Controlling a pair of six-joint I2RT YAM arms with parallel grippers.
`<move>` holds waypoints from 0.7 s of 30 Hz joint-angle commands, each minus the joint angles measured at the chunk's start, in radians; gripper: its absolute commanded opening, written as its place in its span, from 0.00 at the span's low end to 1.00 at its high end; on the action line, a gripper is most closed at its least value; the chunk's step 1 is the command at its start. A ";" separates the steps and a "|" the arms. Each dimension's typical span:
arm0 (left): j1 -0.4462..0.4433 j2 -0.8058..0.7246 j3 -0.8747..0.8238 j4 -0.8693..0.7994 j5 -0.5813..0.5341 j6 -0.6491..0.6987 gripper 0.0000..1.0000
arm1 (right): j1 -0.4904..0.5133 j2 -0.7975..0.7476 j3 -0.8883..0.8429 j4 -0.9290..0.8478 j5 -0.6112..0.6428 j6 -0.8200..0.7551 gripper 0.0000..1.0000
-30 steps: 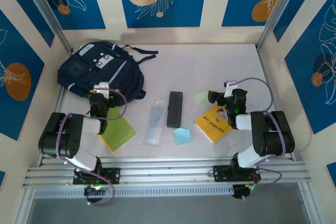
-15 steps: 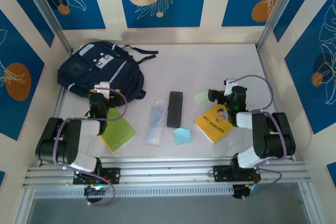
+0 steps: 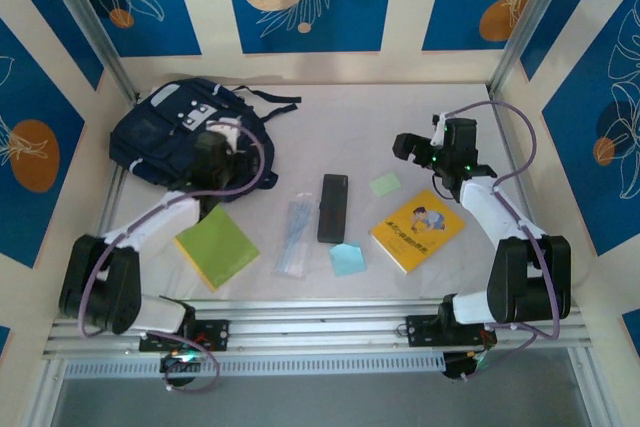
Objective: Pack the student bag
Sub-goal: Rotate the student bag at the top-center of the table.
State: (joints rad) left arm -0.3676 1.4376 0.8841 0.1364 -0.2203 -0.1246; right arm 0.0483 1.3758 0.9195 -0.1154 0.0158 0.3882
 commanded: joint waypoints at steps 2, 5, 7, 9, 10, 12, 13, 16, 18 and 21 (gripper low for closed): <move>-0.042 0.153 0.164 -0.247 -0.094 -0.058 1.00 | 0.022 0.037 0.070 -0.153 -0.176 0.092 0.99; -0.042 0.286 0.314 -0.372 -0.157 -0.102 0.98 | 0.044 0.052 0.086 -0.176 -0.183 0.090 0.99; -0.042 0.368 0.415 -0.441 -0.210 -0.111 0.96 | 0.057 0.060 0.093 -0.192 -0.190 0.080 1.00; -0.042 0.444 0.498 -0.486 -0.258 -0.109 0.95 | 0.065 0.066 0.097 -0.208 -0.195 0.064 1.00; -0.041 0.484 0.538 -0.500 -0.278 -0.102 0.94 | 0.067 0.067 0.096 -0.214 -0.196 0.059 1.00; -0.033 0.572 0.615 -0.531 -0.284 -0.093 0.90 | 0.072 0.067 0.093 -0.216 -0.194 0.056 1.00; -0.028 0.619 0.659 -0.556 -0.280 -0.093 0.87 | 0.073 0.065 0.091 -0.217 -0.195 0.057 1.00; -0.021 0.732 0.760 -0.616 -0.276 -0.093 0.79 | 0.076 0.062 0.093 -0.219 -0.205 0.058 1.00; -0.013 0.778 0.787 -0.627 -0.263 -0.094 0.74 | 0.082 0.059 0.096 -0.215 -0.212 0.061 1.00; 0.007 0.806 0.796 -0.642 -0.188 -0.107 0.44 | 0.091 0.062 0.109 -0.212 -0.239 0.068 1.00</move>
State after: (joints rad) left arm -0.3920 2.2059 1.6588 -0.4099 -0.4702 -0.2153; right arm 0.1265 1.4387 0.9821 -0.3084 -0.1703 0.4507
